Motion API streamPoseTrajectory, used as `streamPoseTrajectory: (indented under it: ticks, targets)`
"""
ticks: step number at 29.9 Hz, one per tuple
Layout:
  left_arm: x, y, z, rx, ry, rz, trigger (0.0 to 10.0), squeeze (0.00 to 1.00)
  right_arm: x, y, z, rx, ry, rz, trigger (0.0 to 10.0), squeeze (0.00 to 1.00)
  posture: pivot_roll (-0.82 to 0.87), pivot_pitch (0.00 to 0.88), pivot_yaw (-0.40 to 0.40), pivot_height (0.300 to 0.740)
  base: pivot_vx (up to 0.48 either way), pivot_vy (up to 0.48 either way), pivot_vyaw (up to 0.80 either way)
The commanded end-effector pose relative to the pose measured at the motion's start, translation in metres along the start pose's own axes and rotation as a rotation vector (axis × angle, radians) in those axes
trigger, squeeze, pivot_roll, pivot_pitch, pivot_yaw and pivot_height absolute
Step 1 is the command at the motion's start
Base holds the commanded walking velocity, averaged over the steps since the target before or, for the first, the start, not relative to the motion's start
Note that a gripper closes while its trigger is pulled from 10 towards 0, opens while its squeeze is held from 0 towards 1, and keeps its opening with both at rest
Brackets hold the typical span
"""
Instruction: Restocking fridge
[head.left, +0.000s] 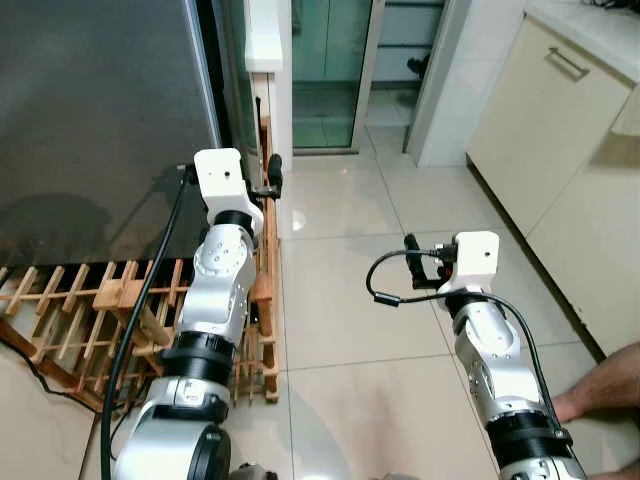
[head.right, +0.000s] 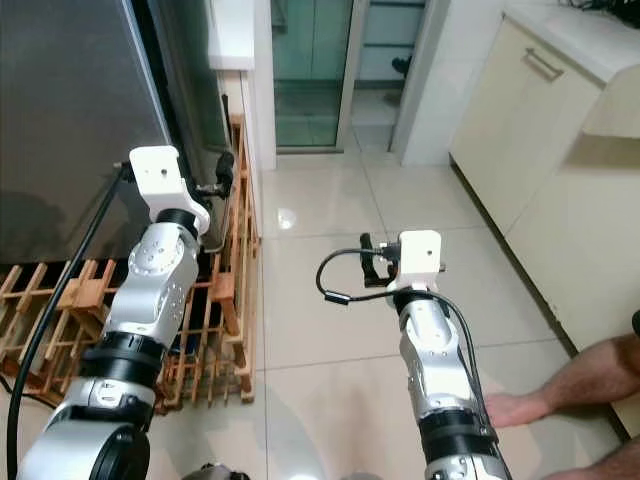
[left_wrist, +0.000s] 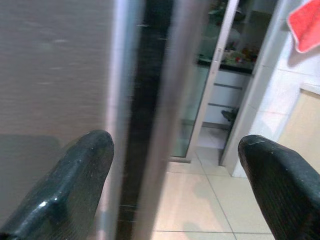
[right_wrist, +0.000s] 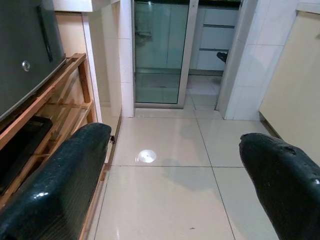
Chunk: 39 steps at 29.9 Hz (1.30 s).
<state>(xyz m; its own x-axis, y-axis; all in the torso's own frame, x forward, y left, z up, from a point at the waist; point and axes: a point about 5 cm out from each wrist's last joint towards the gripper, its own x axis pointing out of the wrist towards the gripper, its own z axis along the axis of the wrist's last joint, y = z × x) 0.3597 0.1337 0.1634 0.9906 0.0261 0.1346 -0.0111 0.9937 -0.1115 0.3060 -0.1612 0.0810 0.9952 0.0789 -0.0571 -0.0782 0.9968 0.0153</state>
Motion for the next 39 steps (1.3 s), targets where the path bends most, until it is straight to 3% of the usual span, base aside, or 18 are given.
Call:
streamPoseTrajectory:
  ticks: [1, 8, 26, 39]
  targets:
    - [0.004, -0.001, 0.004, -0.008, -0.010, 0.006, 10.0, 0.00, 0.002, -0.003, 0.003, 0.001, -0.015, -0.016, 10.0, 0.00, -0.07, 0.000, 0.005, 0.740, 0.000, 0.000, 0.00]
    - [0.014, -0.002, 0.005, -0.019, 0.007, 0.059, 10.0, 0.00, 0.001, -0.002, 0.000, -0.005, -0.005, -0.014, 10.0, 0.00, -0.08, 0.000, 0.006, 0.740, 0.000, 0.000, 0.00]
    - [0.037, -0.039, 0.033, -0.100, -0.056, -0.048, 10.0, 0.00, 0.000, -0.007, 0.000, -0.027, -0.001, -0.017, 10.0, 0.00, -0.10, 0.000, -0.003, 0.740, 0.000, 0.000, 0.00]
    - [0.032, -0.047, 0.035, -0.142, -0.070, -0.097, 10.0, 0.00, -0.003, -0.007, -0.004, -0.034, 0.012, -0.011, 10.0, 0.00, -0.10, 0.000, -0.005, 0.740, 0.000, 0.000, 0.00]
